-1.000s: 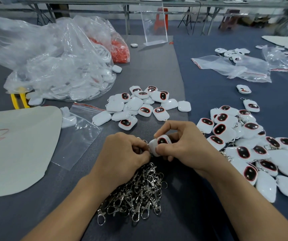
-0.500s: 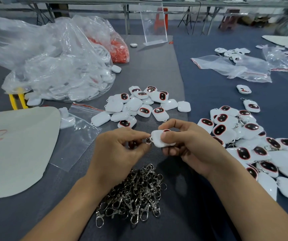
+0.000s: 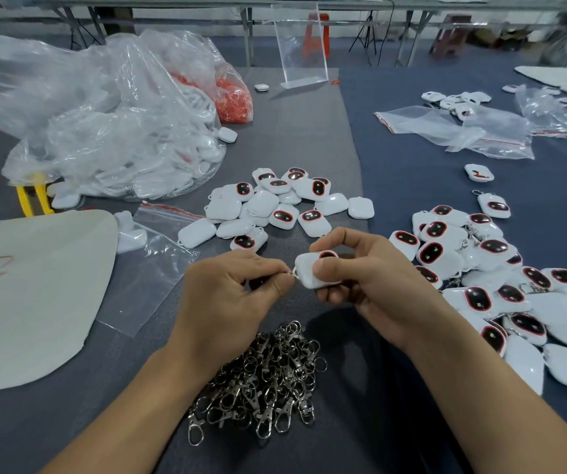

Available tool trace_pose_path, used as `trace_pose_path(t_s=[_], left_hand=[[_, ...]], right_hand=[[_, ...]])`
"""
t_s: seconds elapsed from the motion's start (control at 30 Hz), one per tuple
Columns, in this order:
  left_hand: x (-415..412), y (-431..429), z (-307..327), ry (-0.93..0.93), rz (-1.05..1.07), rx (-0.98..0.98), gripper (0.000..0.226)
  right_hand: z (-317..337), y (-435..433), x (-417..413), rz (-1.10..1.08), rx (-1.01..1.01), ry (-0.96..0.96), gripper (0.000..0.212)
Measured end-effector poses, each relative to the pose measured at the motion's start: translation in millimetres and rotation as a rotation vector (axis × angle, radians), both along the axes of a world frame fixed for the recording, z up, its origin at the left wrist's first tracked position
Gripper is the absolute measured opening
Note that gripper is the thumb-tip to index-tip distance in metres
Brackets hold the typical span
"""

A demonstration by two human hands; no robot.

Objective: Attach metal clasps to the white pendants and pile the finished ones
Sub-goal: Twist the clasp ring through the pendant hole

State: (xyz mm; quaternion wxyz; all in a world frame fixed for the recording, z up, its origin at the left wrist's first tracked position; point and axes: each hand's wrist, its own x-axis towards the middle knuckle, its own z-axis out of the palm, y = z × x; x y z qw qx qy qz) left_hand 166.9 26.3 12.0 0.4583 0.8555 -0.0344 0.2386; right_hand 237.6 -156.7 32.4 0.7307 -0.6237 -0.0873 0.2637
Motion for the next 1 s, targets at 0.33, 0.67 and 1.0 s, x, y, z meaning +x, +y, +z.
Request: trace_pose_path(t_s=[0.33,0.67,1.0], left_hand=[[4,5,-3,0.017,0.051,0.109,0.006],[5,2,3,0.155,-0.116,-0.318,0.018],[1,-4,1,-0.086,0.199,0.353,0.018]], right_hand=[[-4,13,-7,-0.107,0.065,0.035,0.018],[-6,17,-7,-0.098,0.239,0.239,0.018],[-5,20,-6,-0.155,0.109,0.341,0.01]])
